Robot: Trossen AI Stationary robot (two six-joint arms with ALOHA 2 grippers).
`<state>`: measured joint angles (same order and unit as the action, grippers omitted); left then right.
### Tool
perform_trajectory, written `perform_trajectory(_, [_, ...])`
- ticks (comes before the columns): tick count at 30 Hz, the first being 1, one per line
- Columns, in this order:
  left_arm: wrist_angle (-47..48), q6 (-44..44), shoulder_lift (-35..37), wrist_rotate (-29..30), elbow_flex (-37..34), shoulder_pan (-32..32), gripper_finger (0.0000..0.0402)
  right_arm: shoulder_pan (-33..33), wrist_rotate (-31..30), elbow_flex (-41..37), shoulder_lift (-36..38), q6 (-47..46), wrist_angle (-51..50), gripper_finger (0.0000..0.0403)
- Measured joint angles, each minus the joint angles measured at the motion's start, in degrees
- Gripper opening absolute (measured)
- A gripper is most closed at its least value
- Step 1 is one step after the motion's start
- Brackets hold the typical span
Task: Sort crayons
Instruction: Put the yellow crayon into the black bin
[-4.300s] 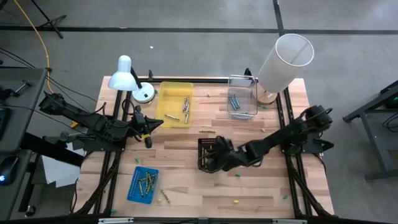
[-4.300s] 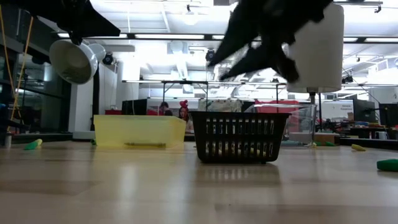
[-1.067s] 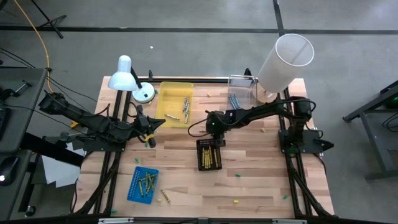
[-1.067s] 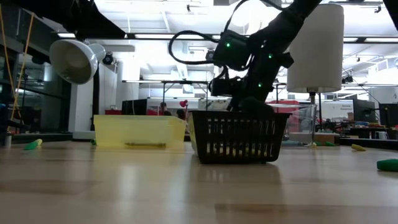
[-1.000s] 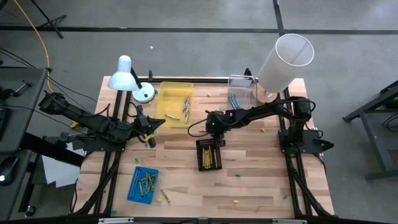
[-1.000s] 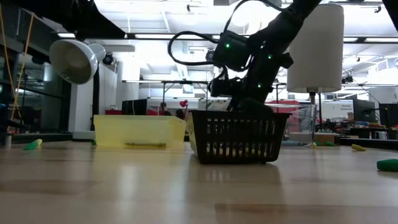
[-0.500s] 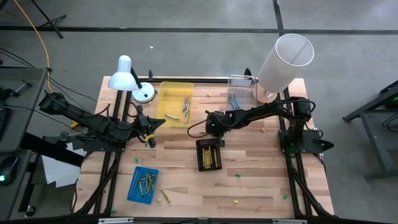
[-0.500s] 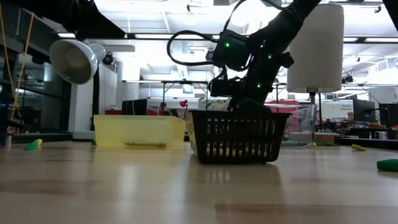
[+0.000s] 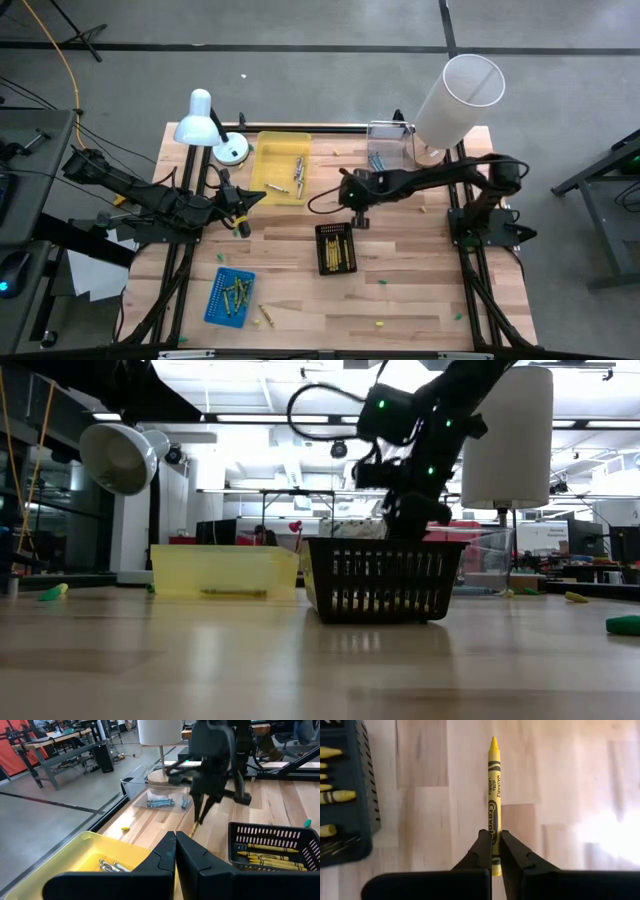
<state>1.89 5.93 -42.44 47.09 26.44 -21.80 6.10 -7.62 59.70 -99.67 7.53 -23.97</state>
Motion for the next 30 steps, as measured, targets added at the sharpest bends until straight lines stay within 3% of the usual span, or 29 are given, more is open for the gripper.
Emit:
perform_trajectory(11, [0.3, 1.3, 0.0, 0.0, 0.0, 0.0, 0.0, -6.1, -2.7, -4.0, 14.3, -6.6, -2.4, 0.0001])
perform_trajectory(16, [0.4, 1.6, 0.0, 0.0, 0.0, 0.0, 0.0, -12.2, -4.7, -11.4, 20.9, -11.8, 7.4, 0.0001])
perform_trajectory(23, [0.4, 2.9, 0.0, 0.0, 0.0, 0.0, 0.0, -19.3, -8.1, -20.5, 24.4, -16.4, 31.3, 0.0])
perform_trajectory(30, [0.4, 2.9, -0.1, 0.0, 0.0, 0.0, 0.0, -21.3, -8.5, -20.8, 24.2, -16.5, 36.1, 0.0])
